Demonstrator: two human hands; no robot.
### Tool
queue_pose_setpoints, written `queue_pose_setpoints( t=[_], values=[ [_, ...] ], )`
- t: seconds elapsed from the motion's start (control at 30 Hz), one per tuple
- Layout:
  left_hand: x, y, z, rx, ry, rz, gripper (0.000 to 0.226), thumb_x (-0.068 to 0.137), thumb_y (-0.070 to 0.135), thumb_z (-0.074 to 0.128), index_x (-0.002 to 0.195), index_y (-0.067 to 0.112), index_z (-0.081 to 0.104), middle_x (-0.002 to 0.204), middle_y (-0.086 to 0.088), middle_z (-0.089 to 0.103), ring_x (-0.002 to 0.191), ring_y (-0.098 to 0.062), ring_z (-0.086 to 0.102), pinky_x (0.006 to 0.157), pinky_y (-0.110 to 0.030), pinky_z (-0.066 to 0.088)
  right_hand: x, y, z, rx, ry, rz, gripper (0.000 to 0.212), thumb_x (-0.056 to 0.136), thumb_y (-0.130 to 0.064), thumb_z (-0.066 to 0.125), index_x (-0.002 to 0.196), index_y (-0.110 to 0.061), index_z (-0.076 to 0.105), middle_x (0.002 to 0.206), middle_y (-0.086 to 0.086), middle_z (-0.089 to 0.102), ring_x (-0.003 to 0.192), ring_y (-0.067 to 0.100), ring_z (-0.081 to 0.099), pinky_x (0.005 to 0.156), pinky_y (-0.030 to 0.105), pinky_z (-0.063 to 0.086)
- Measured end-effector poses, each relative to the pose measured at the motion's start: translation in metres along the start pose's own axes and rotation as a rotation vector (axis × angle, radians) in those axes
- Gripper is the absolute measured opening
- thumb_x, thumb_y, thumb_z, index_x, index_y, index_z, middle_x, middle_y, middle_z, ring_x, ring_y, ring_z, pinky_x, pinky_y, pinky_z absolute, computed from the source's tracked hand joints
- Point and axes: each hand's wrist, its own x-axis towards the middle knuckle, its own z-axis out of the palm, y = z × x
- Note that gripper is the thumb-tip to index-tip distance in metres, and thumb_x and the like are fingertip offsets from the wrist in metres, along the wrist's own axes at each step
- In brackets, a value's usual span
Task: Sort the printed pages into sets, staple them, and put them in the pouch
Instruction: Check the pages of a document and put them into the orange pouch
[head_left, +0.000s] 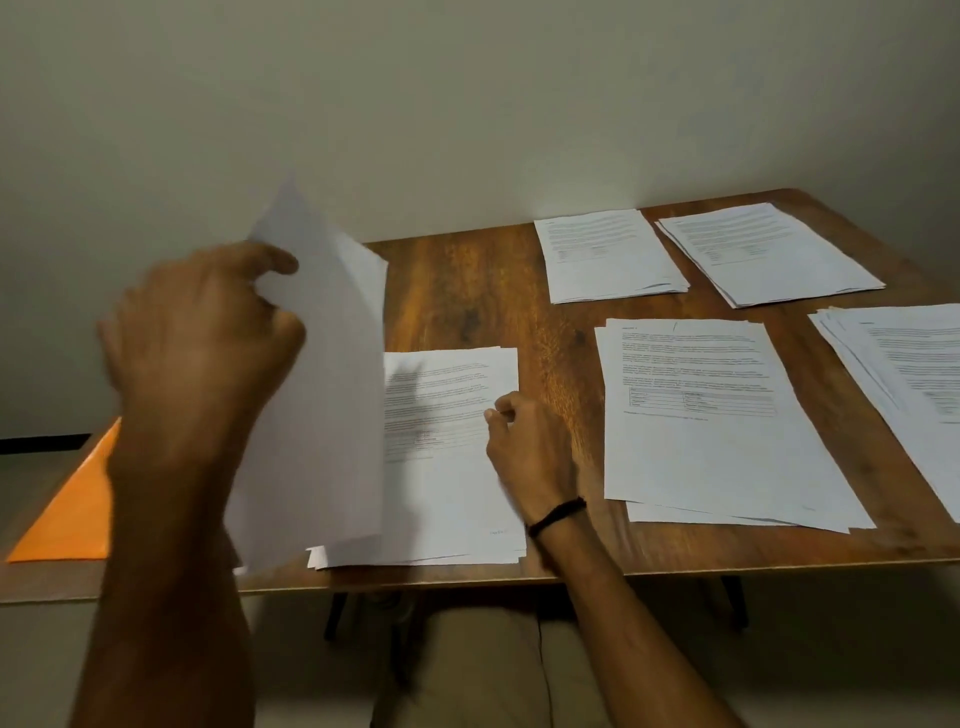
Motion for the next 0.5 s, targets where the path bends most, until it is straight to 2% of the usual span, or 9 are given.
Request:
queue_pose_setpoints(
  t=[0.1,0.2,0.27,0.37,0.5],
  values=[
    [-0.001,0.029,0.017,0.199,-0.038,0.017,0.042,0.084,0.012,0.060,0.124,0.024,0.067,0.122,-0.014,0.066,0.109,-0.040,0.061,0.090,-0.045,0.049,0.002,0.002,-0.001,-0.003,0.005,0.004,0.029,0.100,-0.031,0.059,0.122,-0.015,0.068,0.119,0.001,0.071,0.101,0.016,0.067,0.079,0.021,0.048],
    [-0.007,0.055,0.065,0.282,-0.217,0.062,0.029,0.091,0.015,0.058,0.120,0.014,0.065,0.116,-0.015,0.065,0.106,-0.036,0.062,0.087,-0.040,0.048,0.003,0.001,0.002,-0.041,-0.001,0.003,0.031,0.099,-0.032,0.060,0.124,-0.014,0.067,0.121,0.003,0.070,0.103,0.018,0.067,0.084,0.026,0.052],
    [-0.016,0.070,0.101,0.325,-0.369,0.086,0.028,0.094,0.019,0.056,0.121,0.015,0.061,0.117,-0.013,0.066,0.108,-0.032,0.062,0.082,-0.036,0.042,0.004,0.001,0.005,-0.114,-0.009,0.007,0.035,0.099,-0.034,0.060,0.127,-0.013,0.065,0.123,0.005,0.068,0.106,0.021,0.065,0.086,0.028,0.051],
    [-0.028,0.076,0.144,0.258,-0.499,0.102,0.035,0.092,0.023,0.059,0.126,0.019,0.060,0.122,-0.008,0.066,0.113,-0.028,0.061,0.077,-0.033,0.036,0.003,0.005,0.013,-0.275,-0.030,0.037,0.046,0.097,-0.044,0.059,0.132,-0.014,0.056,0.129,0.011,0.060,0.113,0.025,0.056,0.092,0.033,0.046],
    [-0.031,0.058,0.176,0.046,-0.565,-0.009,0.044,0.092,0.027,0.063,0.135,0.025,0.055,0.128,-0.007,0.064,0.113,-0.029,0.061,0.088,-0.038,0.048,0.002,0.008,0.017,-0.392,-0.016,0.072,0.058,0.093,-0.053,0.061,0.134,-0.015,0.051,0.132,0.012,0.052,0.117,0.026,0.048,0.100,0.034,0.042]
  ],
)
